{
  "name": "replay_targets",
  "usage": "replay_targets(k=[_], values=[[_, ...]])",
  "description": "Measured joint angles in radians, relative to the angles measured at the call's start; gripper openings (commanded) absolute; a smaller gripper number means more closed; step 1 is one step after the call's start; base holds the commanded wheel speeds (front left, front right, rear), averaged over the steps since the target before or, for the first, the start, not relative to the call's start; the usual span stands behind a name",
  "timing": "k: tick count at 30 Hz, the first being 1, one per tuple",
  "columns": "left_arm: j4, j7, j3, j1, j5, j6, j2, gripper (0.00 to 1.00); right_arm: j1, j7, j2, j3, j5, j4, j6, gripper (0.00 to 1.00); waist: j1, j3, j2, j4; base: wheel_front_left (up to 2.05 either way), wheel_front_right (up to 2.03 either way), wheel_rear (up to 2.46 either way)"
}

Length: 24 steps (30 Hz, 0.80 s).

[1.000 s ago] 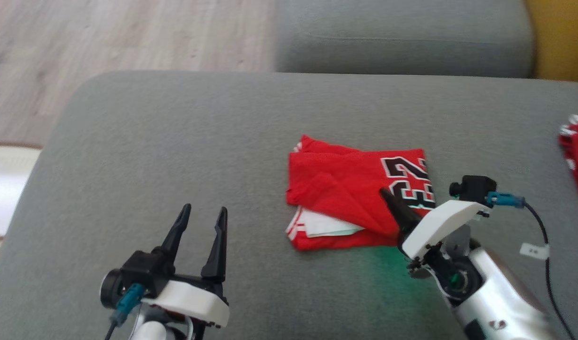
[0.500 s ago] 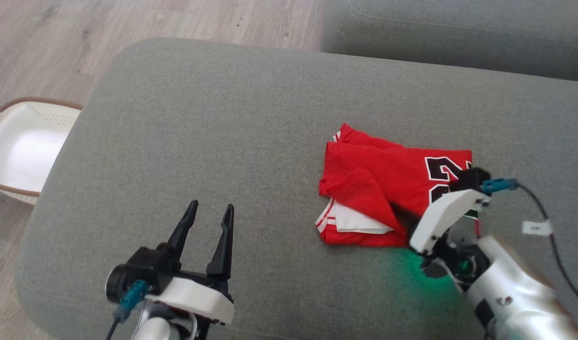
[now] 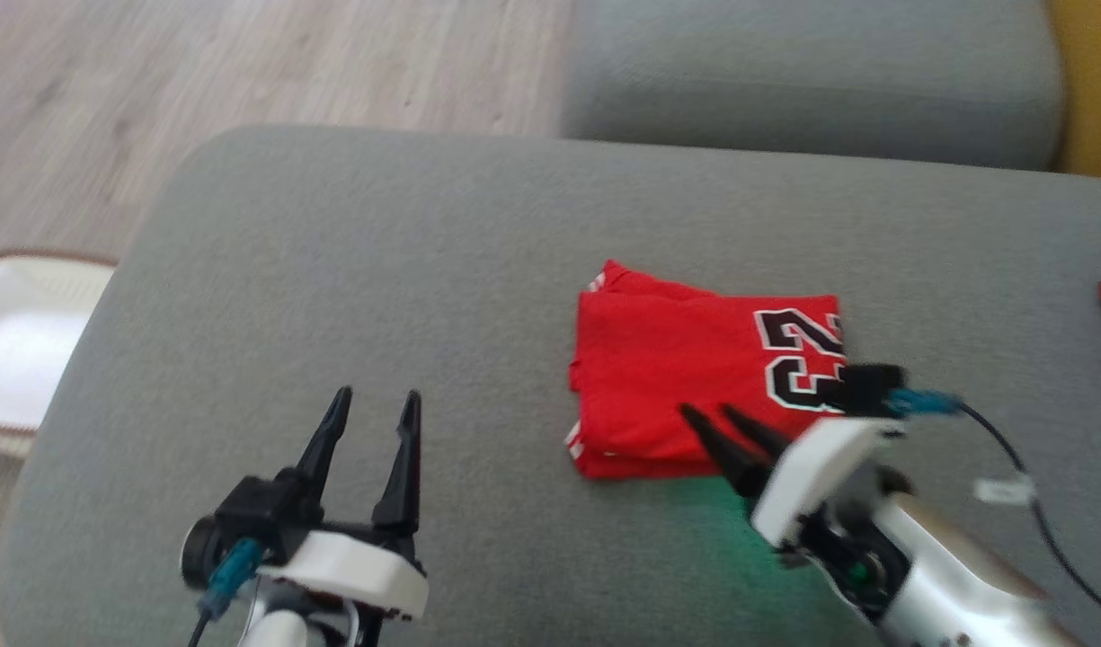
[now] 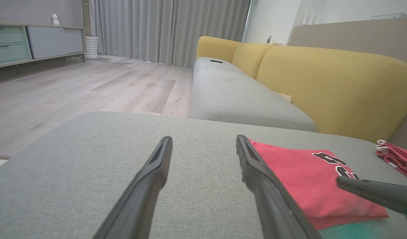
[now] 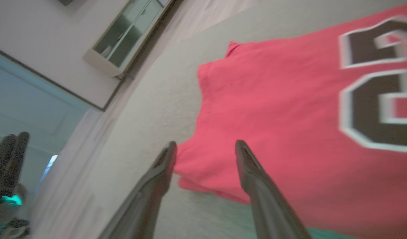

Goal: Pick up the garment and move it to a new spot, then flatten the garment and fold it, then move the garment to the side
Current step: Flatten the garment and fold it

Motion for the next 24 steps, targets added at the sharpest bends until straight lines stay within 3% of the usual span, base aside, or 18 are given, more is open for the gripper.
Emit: replay_targets(k=[8, 14, 19, 24], values=[[0.013, 0.000, 0.040, 0.056, 0.007, 0.011, 0.000, 1.00, 0.060, -0.257, -0.061, 0.005, -0.125, 0.064, 0.000, 1.00, 0.0000, -0.050, 0.0000, -0.082, 0.00, 0.00, 0.00], [0.021, 0.000, 0.076, 0.109, 0.022, 0.011, 0.001, 1.00, 0.079, -0.341, -0.093, -0.041, -0.287, 0.116, 0.000, 1.00, 0.0000, -0.085, 0.0000, -0.155, 0.00, 0.00, 0.00], [0.030, 0.000, 0.098, 0.154, 0.022, 0.011, 0.001, 1.00, 0.139, -0.347, -0.063, -0.264, -0.517, 0.023, 0.000, 1.00, 0.0000, -0.119, 0.0000, -0.193, 0.00, 0.00, 0.00], [0.026, 0.000, 0.102, 0.170, 0.029, 0.012, 0.001, 1.00, 0.319, -0.347, 0.042, -0.495, -0.749, -0.122, 0.000, 1.00, 0.0000, -0.153, 0.0000, -0.199, 0.00, 0.00, 0.00]])
